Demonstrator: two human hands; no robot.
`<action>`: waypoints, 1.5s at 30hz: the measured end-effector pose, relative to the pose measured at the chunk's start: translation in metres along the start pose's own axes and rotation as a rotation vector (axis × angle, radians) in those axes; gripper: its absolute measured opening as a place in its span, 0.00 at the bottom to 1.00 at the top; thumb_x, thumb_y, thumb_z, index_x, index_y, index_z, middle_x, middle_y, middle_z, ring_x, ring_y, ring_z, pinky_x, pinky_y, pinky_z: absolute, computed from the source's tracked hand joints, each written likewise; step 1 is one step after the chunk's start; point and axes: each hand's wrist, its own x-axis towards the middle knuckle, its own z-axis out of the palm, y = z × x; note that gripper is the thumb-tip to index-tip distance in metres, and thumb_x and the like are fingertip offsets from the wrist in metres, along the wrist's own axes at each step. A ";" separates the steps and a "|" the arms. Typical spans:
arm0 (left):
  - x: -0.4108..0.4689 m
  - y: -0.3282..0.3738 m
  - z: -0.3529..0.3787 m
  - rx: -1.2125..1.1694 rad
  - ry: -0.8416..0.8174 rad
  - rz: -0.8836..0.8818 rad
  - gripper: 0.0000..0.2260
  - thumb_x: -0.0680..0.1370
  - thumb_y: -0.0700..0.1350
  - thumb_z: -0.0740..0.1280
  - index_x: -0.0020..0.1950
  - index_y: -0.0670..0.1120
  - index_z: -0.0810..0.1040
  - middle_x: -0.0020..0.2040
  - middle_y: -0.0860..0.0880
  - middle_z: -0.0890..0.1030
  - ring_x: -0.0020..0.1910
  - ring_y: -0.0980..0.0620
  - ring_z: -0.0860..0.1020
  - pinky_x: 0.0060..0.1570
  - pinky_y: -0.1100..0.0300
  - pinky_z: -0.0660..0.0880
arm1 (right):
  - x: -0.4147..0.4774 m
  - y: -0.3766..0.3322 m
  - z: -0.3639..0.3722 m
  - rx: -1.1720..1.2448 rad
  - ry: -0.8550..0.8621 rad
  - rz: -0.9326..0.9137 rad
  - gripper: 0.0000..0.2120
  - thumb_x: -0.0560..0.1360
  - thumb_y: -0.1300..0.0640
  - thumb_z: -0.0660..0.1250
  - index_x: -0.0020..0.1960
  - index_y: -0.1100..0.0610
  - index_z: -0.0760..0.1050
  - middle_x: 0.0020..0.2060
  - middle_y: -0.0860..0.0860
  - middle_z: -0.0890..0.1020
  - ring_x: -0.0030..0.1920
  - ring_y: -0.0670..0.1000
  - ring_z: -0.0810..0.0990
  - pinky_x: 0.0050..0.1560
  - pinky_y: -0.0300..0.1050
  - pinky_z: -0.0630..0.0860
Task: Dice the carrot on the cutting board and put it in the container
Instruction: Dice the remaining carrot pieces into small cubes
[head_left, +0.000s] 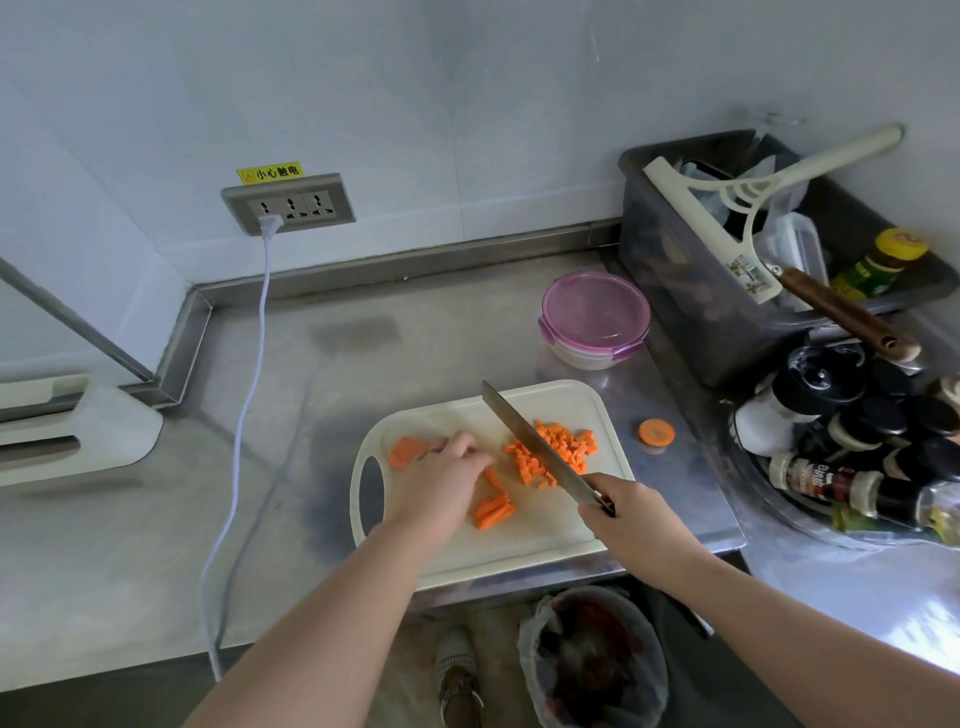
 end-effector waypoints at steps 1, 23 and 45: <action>0.005 0.001 -0.003 0.055 -0.039 0.042 0.17 0.80 0.40 0.58 0.68 0.52 0.71 0.66 0.51 0.68 0.62 0.45 0.70 0.59 0.54 0.68 | 0.000 0.000 0.000 0.002 0.001 0.005 0.09 0.79 0.58 0.57 0.50 0.44 0.71 0.28 0.47 0.72 0.26 0.46 0.67 0.25 0.35 0.63; 0.019 0.009 -0.016 -0.241 -0.383 -0.057 0.09 0.76 0.49 0.68 0.55 0.49 0.78 0.44 0.55 0.77 0.43 0.55 0.74 0.40 0.63 0.68 | 0.001 -0.006 0.002 -0.009 -0.015 0.035 0.09 0.79 0.59 0.57 0.52 0.46 0.71 0.29 0.47 0.70 0.27 0.45 0.67 0.25 0.33 0.62; 0.005 0.002 0.002 -0.257 -0.275 -0.076 0.22 0.72 0.52 0.73 0.63 0.50 0.75 0.59 0.53 0.74 0.57 0.53 0.75 0.58 0.55 0.74 | -0.002 -0.001 0.013 -0.023 -0.065 0.060 0.10 0.79 0.57 0.58 0.56 0.48 0.74 0.35 0.48 0.76 0.31 0.45 0.73 0.31 0.36 0.69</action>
